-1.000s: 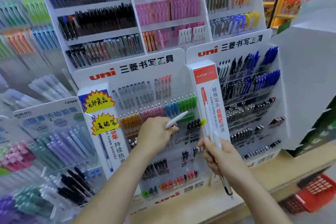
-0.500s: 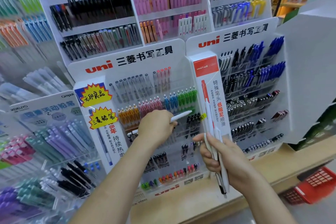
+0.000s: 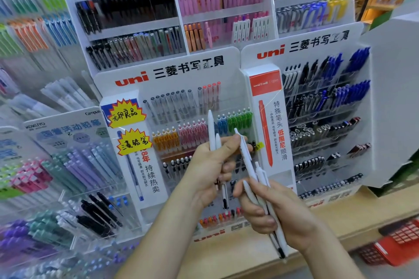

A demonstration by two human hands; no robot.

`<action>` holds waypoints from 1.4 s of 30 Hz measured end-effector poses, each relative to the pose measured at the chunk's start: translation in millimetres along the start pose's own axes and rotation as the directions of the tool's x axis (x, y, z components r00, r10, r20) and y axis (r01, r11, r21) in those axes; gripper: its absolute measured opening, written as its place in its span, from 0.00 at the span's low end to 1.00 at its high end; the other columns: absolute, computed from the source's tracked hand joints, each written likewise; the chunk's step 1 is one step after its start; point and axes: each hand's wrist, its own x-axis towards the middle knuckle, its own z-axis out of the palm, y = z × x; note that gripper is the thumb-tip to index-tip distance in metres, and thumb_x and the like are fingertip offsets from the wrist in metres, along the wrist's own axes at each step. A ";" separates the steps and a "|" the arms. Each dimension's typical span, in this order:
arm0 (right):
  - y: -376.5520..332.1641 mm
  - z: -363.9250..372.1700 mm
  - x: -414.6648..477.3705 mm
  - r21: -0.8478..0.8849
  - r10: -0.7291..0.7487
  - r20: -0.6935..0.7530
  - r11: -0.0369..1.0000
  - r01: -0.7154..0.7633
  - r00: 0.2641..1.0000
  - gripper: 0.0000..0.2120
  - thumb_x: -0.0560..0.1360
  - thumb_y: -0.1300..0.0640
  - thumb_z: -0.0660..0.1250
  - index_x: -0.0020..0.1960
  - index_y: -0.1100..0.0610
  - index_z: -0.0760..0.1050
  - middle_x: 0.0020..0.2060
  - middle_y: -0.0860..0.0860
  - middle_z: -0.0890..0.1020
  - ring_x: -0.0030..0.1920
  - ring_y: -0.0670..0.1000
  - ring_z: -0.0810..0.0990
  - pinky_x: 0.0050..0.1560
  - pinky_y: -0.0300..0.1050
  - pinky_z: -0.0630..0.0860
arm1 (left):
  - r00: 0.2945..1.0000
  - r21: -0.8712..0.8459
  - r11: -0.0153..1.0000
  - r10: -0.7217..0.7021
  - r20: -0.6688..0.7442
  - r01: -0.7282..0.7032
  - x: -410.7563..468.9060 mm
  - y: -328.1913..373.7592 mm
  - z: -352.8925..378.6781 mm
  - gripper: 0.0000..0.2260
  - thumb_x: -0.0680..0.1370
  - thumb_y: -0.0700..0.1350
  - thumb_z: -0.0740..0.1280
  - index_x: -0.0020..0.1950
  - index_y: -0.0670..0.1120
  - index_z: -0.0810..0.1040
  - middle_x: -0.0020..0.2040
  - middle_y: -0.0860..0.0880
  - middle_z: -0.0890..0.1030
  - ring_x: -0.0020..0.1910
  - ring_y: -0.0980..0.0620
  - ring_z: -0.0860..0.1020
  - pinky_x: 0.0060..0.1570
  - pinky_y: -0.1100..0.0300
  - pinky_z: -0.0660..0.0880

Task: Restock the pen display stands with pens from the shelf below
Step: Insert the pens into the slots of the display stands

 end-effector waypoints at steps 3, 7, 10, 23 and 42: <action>-0.4 -2.2 0.3 -0.032 -0.001 -0.031 0.999 0.000 1.000 0.20 0.76 0.45 0.67 0.56 0.62 0.77 0.31 0.52 0.66 0.24 0.45 0.60 0.23 0.35 0.58 | 0.997 0.003 0.998 0.063 -0.035 -0.063 0.5 1.5 -2.2 0.07 0.75 0.44 0.68 0.46 0.41 0.82 0.46 0.42 0.84 0.23 0.58 0.63 0.19 0.68 0.57; -0.4 -6.2 0.4 -0.037 -0.043 -0.164 0.999 0.038 0.985 0.21 0.73 0.44 0.69 0.53 0.61 0.79 0.32 0.54 0.70 0.24 0.45 0.61 0.22 0.35 0.59 | 0.983 0.056 0.985 0.170 -0.067 -0.166 -0.5 6.2 -8.1 0.07 0.79 0.40 0.63 0.52 0.39 0.80 0.47 0.40 0.84 0.23 0.57 0.63 0.20 0.67 0.59; -0.3 -3.1 4.6 -0.068 -0.049 -0.223 0.997 0.034 0.974 0.18 0.75 0.45 0.68 0.52 0.61 0.79 0.31 0.53 0.70 0.23 0.45 0.61 0.21 0.35 0.60 | 0.972 0.092 0.974 0.217 -0.089 -0.209 -3.2 7.5 -11.0 0.07 0.79 0.40 0.65 0.52 0.42 0.81 0.48 0.39 0.84 0.23 0.56 0.64 0.20 0.67 0.59; 9.2 32.0 41.3 0.173 0.023 -0.242 0.985 0.019 0.970 0.18 0.71 0.65 0.60 0.59 0.68 0.78 0.37 0.57 0.74 0.30 0.48 0.68 0.28 0.39 0.67 | 0.879 0.086 0.939 0.343 -0.332 -0.333 -37.6 29.3 -65.8 0.07 0.79 0.39 0.63 0.53 0.41 0.80 0.42 0.46 0.83 0.27 0.57 0.63 0.21 0.67 0.58; 51.9 114.5 50.0 0.185 -0.378 -0.588 0.797 0.575 0.715 0.09 0.72 0.60 0.63 0.52 0.57 0.72 0.55 0.56 0.84 0.60 0.56 0.81 0.59 0.53 0.78 | 0.993 0.437 0.896 -0.110 0.040 0.081 -107.6 -3.2 -127.1 0.17 0.74 0.52 0.68 0.45 0.37 0.80 0.24 0.52 0.68 0.22 0.56 0.64 0.25 0.64 0.64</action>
